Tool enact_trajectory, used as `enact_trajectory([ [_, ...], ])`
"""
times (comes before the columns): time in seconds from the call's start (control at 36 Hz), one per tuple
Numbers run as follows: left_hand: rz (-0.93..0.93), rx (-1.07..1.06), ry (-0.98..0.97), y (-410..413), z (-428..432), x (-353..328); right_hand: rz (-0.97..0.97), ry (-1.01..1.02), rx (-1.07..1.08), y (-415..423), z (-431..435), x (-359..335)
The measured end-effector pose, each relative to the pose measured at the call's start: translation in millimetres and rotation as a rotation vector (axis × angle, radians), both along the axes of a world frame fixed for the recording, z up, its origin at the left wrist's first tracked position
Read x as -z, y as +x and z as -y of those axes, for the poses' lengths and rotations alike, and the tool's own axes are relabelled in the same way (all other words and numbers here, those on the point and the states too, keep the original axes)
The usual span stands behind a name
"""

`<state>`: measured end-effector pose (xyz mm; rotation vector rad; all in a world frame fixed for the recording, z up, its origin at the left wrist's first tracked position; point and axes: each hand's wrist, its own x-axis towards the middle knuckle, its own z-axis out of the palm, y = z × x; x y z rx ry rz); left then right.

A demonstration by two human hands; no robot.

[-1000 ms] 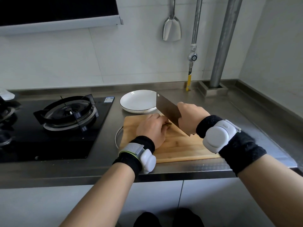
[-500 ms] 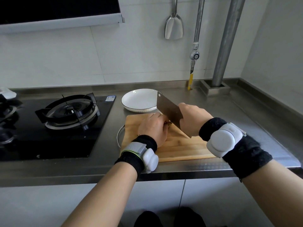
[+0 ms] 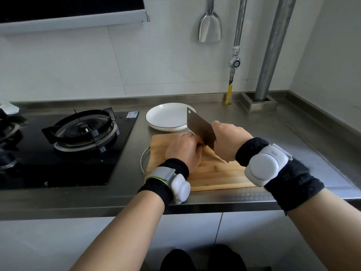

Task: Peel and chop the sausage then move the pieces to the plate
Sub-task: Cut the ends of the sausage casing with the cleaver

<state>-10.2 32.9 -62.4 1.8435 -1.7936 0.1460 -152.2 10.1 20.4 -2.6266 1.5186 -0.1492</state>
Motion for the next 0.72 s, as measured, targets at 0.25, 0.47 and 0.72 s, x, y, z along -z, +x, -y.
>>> enact_trajectory([
  [0.25,-0.017,0.006,0.012,3,1,1,-0.018,-0.090,-0.035,17,4,6],
  [0.47,-0.023,-0.002,0.030,4,1,0,-0.054,-0.117,-0.045,7,4,13],
  [0.72,-0.053,-0.008,0.030,1,0,0,-0.033,-0.112,-0.065,18,7,12],
])
